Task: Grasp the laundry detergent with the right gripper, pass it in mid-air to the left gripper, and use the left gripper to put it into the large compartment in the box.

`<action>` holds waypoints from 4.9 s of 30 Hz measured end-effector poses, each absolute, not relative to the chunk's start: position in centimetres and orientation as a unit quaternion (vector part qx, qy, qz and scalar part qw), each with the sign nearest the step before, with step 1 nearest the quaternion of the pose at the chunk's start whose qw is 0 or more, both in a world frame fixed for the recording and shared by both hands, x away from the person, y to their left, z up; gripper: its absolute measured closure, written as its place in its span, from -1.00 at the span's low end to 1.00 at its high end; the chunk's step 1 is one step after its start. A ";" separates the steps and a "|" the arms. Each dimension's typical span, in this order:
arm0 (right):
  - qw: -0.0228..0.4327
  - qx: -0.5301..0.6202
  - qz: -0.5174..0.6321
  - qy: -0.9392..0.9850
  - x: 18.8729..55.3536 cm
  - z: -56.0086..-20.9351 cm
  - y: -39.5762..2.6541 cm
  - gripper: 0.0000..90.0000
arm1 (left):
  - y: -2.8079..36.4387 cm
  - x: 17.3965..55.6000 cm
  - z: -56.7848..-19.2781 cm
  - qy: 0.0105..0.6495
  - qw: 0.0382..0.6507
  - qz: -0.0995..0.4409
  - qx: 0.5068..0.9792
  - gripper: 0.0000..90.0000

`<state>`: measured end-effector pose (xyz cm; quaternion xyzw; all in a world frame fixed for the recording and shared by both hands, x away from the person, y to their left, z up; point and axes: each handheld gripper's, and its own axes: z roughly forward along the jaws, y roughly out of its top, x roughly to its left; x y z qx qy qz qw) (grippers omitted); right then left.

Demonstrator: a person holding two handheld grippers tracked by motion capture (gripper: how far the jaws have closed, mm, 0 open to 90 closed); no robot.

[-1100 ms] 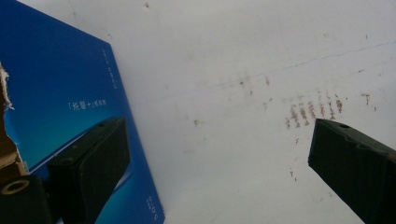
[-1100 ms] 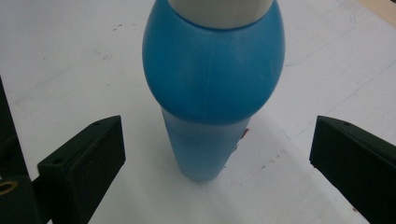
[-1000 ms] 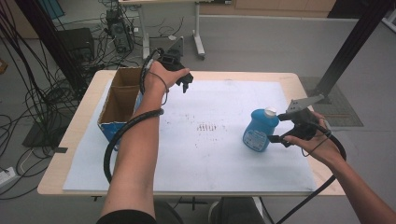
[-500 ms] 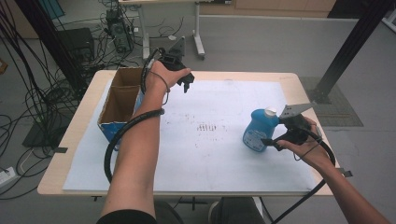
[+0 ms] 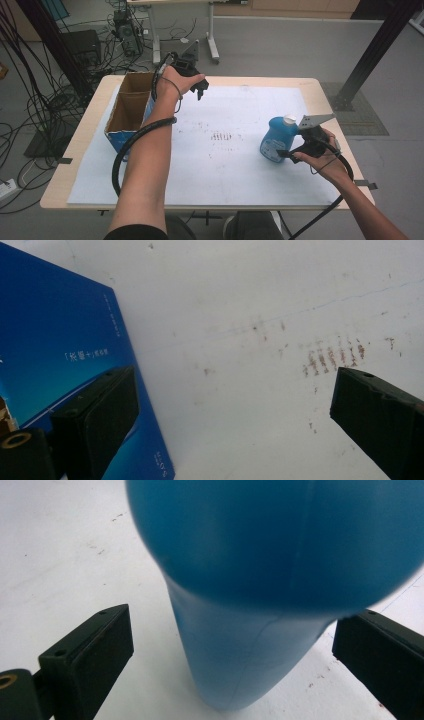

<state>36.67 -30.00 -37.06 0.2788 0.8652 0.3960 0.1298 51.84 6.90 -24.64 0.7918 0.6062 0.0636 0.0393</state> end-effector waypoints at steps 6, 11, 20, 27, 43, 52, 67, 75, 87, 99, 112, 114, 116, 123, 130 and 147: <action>0.133 0.280 0.401 0.862 36.8 -37.4 -29.6 -0.94 | 6.9 51.9 -24.6 0.607 0.041 0.064 0.791 -0.86; 0.133 0.279 0.406 0.860 36.9 -37.7 -29.4 -0.94 | 7.0 51.9 -24.7 0.606 0.039 0.065 0.792 -0.86; 0.136 0.280 0.412 0.856 36.9 -37.9 -29.3 -0.94 | 6.9 51.9 -24.7 0.606 0.039 0.063 0.792 -0.86; 0.136 0.281 0.414 0.855 36.9 -38.1 -29.3 -0.94 | 6.8 51.9 -24.6 0.605 0.039 0.065 0.793 -0.86; 0.138 0.277 0.416 0.855 37.0 -38.1 -29.2 -0.94 | 6.8 52.0 -24.7 0.604 0.040 0.065 0.794 -0.86; 0.140 0.274 0.420 0.854 36.9 -38.2 -29.1 -0.94 | 6.9 51.9 -24.6 0.604 0.040 0.066 0.793 -0.86; 0.143 0.273 0.424 0.852 36.8 -38.2 -28.9 -0.94 | 6.9 51.9 -24.6 0.605 0.042 0.066 0.793 -0.86; 0.145 0.272 0.425 0.851 36.8 -38.2 -28.9 -0.94 | 6.9 51.9 -24.5 0.603 0.041 0.066 0.794 -0.86; 0.147 0.272 0.428 0.849 36.8 -38.2 -28.8 -0.95 | 6.9 51.9 -24.6 0.604 0.042 0.066 0.793 -0.86; 0.149 0.271 0.428 0.849 36.8 -38.1 -28.8 -0.95 | 6.8 51.9 -24.4 0.603 0.042 0.066 0.794 -0.86; 0.150 0.270 0.428 0.849 36.8 -38.2 -28.7 -0.94 | 6.9 51.9 -24.5 0.603 0.042 0.068 0.794 -0.86; 0.150 0.270 0.427 0.850 36.8 -38.2 -28.7 -0.94 | 6.9 51.9 -24.5 0.602 0.041 0.067 0.794 -0.86; 0.150 0.270 0.428 0.849 36.8 -38.2 -28.7 -0.94 | 6.9 51.9 -24.4 0.603 0.041 0.067 0.794 -0.86; 0.150 0.270 0.429 0.849 36.8 -38.2 -28.7 -0.95 | 6.7 51.9 -24.3 0.601 0.042 0.068 0.795 -0.86; 0.151 0.269 0.429 0.849 36.8 -38.2 -28.6 -0.95 | 6.6 51.9 -24.3 0.600 0.042 0.067 0.796 -0.86; 0.151 0.269 0.431 0.848 36.9 -38.3 -28.6 -0.94 | 6.8 51.9 -24.2 0.600 0.043 0.068 0.796 -0.86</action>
